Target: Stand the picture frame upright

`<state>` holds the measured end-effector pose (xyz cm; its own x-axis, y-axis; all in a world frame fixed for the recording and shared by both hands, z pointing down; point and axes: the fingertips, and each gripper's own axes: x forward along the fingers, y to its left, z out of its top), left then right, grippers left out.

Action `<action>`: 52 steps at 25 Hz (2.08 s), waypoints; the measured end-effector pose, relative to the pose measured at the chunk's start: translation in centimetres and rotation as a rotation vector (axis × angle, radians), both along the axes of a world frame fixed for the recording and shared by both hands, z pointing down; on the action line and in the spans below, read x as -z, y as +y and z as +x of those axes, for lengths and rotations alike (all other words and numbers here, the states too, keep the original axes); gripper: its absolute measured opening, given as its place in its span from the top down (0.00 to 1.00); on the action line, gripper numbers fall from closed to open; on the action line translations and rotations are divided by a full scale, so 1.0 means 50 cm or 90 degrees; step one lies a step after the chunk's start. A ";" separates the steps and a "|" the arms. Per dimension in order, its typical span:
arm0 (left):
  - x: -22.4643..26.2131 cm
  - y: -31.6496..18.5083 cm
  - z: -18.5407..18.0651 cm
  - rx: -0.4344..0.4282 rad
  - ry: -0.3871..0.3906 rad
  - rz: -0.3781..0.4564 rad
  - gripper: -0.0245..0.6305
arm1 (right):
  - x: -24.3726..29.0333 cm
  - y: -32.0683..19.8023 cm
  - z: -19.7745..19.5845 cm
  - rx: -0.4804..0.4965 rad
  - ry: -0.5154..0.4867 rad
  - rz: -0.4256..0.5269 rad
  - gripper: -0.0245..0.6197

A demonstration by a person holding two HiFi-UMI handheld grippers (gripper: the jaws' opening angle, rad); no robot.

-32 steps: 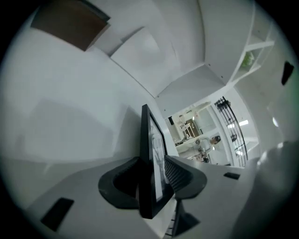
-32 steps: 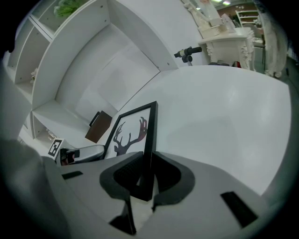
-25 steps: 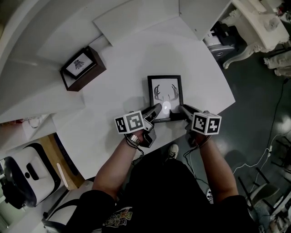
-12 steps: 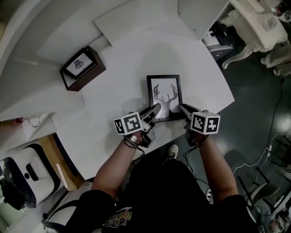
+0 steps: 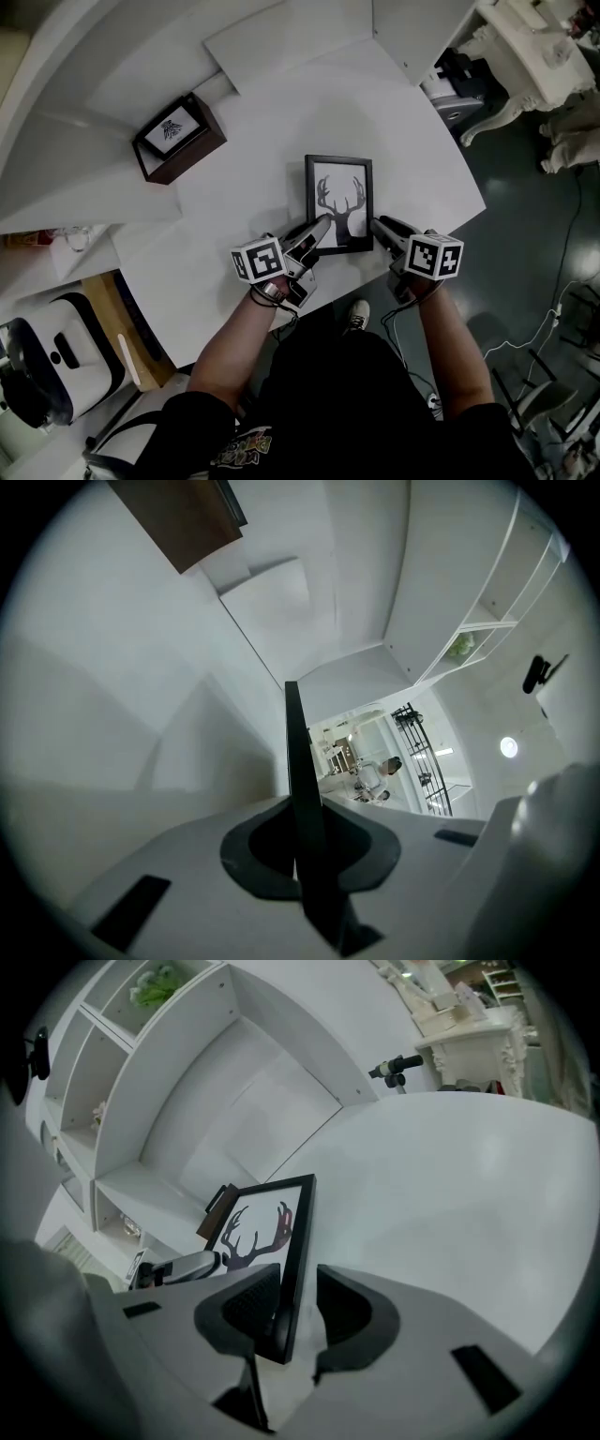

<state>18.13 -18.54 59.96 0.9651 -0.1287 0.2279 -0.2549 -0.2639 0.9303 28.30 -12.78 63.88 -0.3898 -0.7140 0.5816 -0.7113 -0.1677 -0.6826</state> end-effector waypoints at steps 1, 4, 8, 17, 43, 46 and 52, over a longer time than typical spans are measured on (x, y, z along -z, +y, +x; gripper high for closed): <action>0.007 0.001 -0.003 0.001 0.007 0.003 0.92 | 0.008 -0.002 -0.004 0.000 -0.012 0.008 0.79; 0.026 0.002 -0.015 0.007 0.029 0.016 0.92 | 0.031 -0.008 -0.013 0.000 -0.041 0.036 0.78; 0.064 0.015 -0.023 0.004 0.072 0.035 0.92 | 0.064 -0.011 -0.020 0.006 -0.076 0.069 0.77; 0.126 0.062 -0.052 -0.013 0.130 0.069 0.92 | 0.141 0.000 -0.061 0.063 -0.157 0.130 0.77; 0.268 0.252 -0.141 -0.091 -0.015 0.347 0.86 | 0.342 0.140 -0.157 0.331 -0.041 0.299 0.84; 0.281 0.271 -0.159 -0.083 -0.052 0.381 0.85 | 0.364 0.159 -0.175 0.367 -0.019 0.320 0.84; 0.305 0.317 -0.192 -0.058 -0.145 0.454 0.79 | 0.394 0.200 -0.208 0.425 -0.004 0.351 0.85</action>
<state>8.50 -2.70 44.70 0.9182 -0.2411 0.3142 -0.3682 -0.8120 0.4529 17.90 -2.76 44.20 -0.8304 -0.5135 0.2160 -0.5383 0.6400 -0.5482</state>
